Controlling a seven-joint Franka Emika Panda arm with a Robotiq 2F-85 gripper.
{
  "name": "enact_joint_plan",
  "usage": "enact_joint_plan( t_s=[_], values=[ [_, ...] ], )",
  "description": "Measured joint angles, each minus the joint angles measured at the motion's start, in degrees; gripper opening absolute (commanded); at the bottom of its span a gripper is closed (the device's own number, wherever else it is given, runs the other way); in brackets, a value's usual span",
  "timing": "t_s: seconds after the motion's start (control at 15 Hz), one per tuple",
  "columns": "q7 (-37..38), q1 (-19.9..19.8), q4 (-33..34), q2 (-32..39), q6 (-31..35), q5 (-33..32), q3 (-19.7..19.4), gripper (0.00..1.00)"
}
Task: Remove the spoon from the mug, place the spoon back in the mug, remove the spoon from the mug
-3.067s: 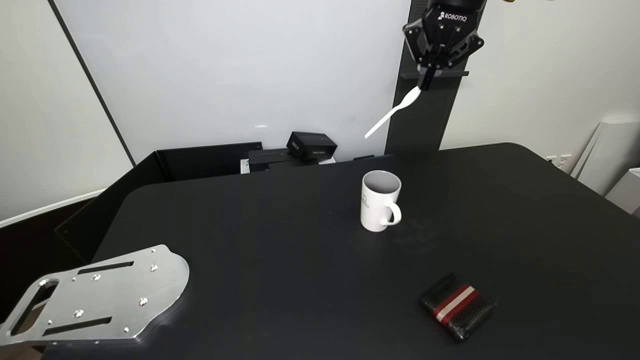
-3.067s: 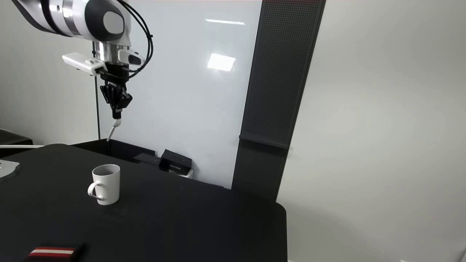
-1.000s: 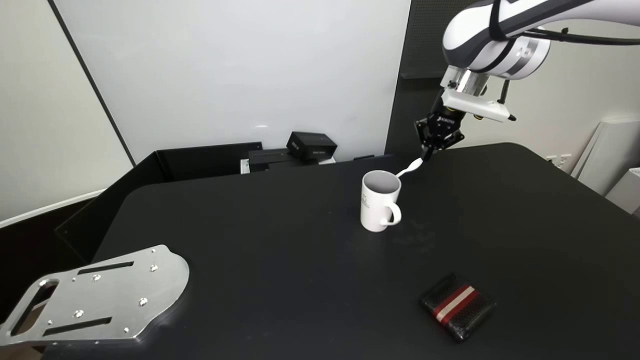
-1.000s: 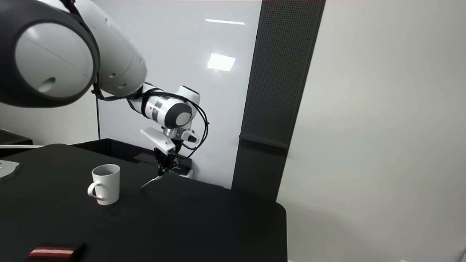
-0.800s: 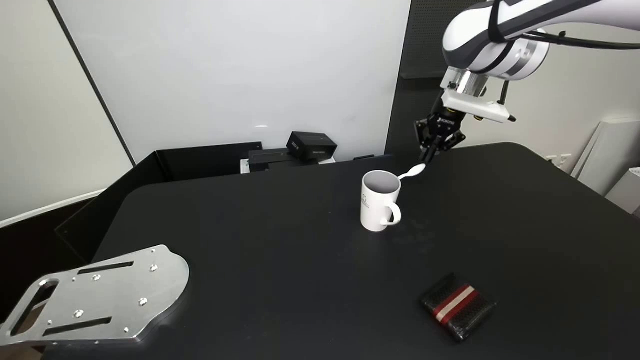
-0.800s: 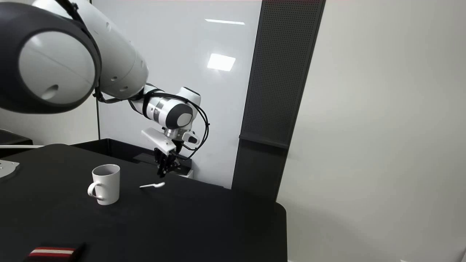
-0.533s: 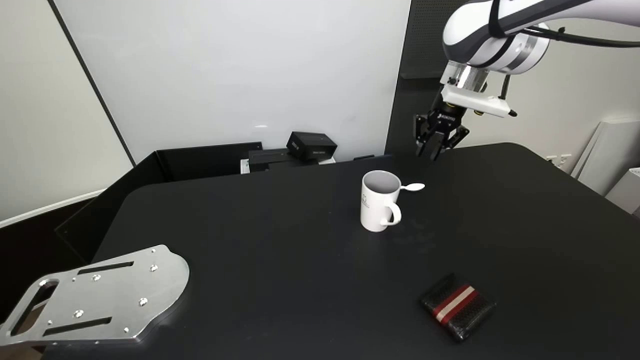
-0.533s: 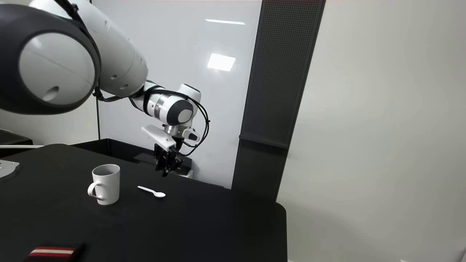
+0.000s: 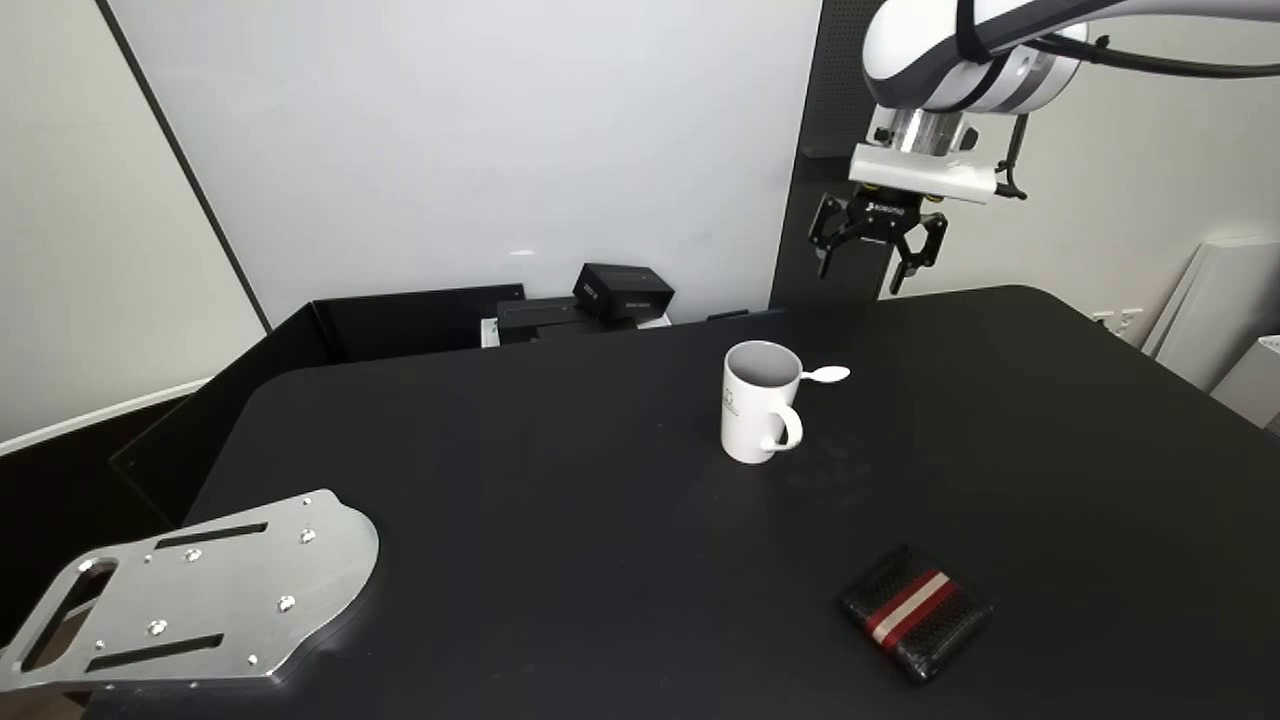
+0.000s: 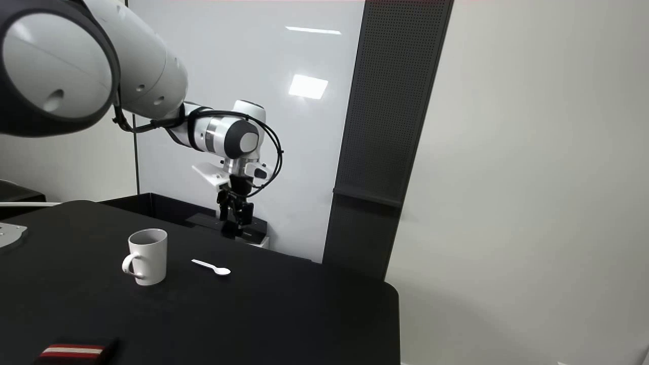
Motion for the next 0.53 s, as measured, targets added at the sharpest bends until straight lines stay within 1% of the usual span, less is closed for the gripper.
enact_joint_plan(
  t_s=[0.27,0.53],
  values=[
    [11.7,3.6,-0.4,-0.1,3.6,-0.4,-3.4,1.00],
    [24.9,6.0,-1.0,-0.1,4.4,-1.7,-4.0,1.00]
  ],
)
